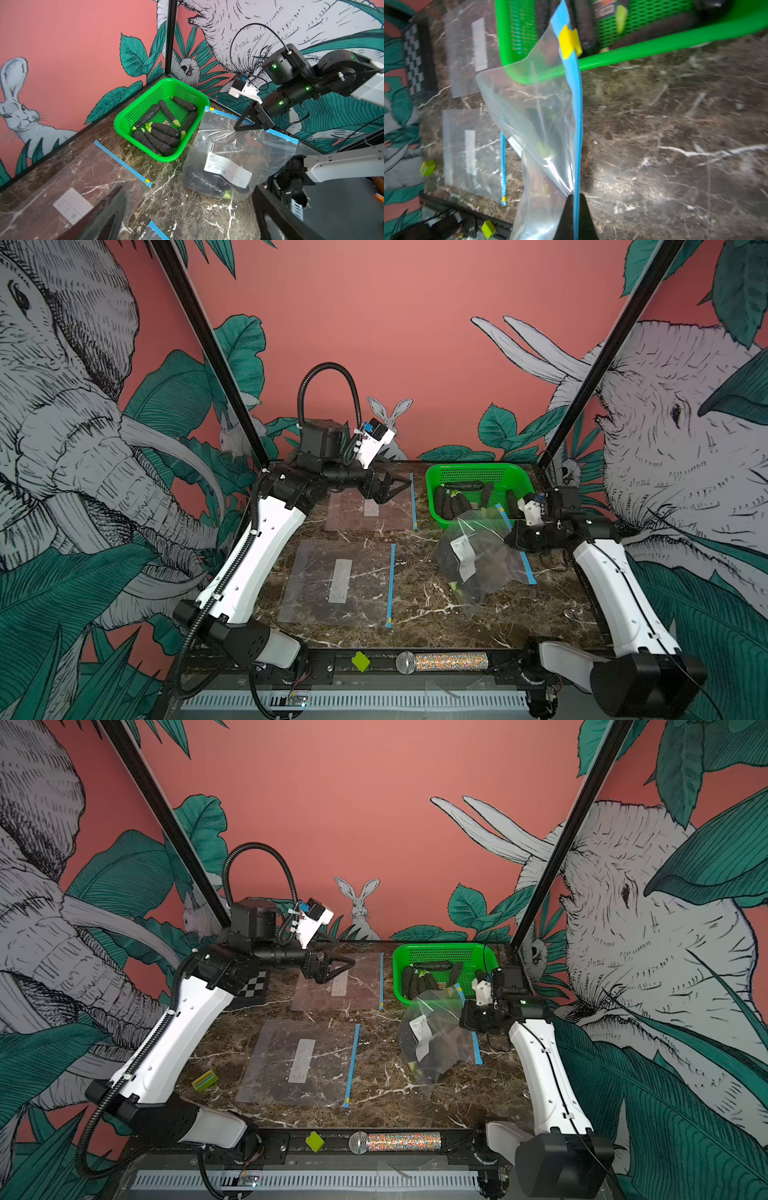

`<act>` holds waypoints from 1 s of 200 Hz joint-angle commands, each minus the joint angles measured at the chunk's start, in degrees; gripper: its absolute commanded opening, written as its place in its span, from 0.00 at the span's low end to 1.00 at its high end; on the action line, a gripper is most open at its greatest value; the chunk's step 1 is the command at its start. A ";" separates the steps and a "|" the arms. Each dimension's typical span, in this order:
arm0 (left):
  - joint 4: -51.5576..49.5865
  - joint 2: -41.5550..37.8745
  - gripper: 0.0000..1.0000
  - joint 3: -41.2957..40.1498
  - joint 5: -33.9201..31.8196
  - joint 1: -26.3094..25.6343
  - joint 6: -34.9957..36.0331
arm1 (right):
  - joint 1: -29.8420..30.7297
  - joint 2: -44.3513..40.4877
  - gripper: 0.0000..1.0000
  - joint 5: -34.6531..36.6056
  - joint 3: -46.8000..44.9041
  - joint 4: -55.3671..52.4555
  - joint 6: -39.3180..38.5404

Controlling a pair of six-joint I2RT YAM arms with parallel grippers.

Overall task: Place the eggplant in a zip-top bag and seal the zipper
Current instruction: Place the zipper food storage bag at the center of the board.

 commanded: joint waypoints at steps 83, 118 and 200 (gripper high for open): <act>7.02 -1.86 0.97 -3.47 5.15 0.21 -3.43 | -11.03 -3.11 0.04 17.95 -5.55 0.70 -2.45; 6.83 -1.86 0.97 -4.98 4.65 0.21 -3.66 | -12.11 -1.41 0.20 17.75 -5.33 3.17 -1.54; 7.52 -3.61 0.98 -10.20 -1.09 0.16 -6.73 | -12.46 3.03 0.47 14.97 -2.72 9.70 -2.84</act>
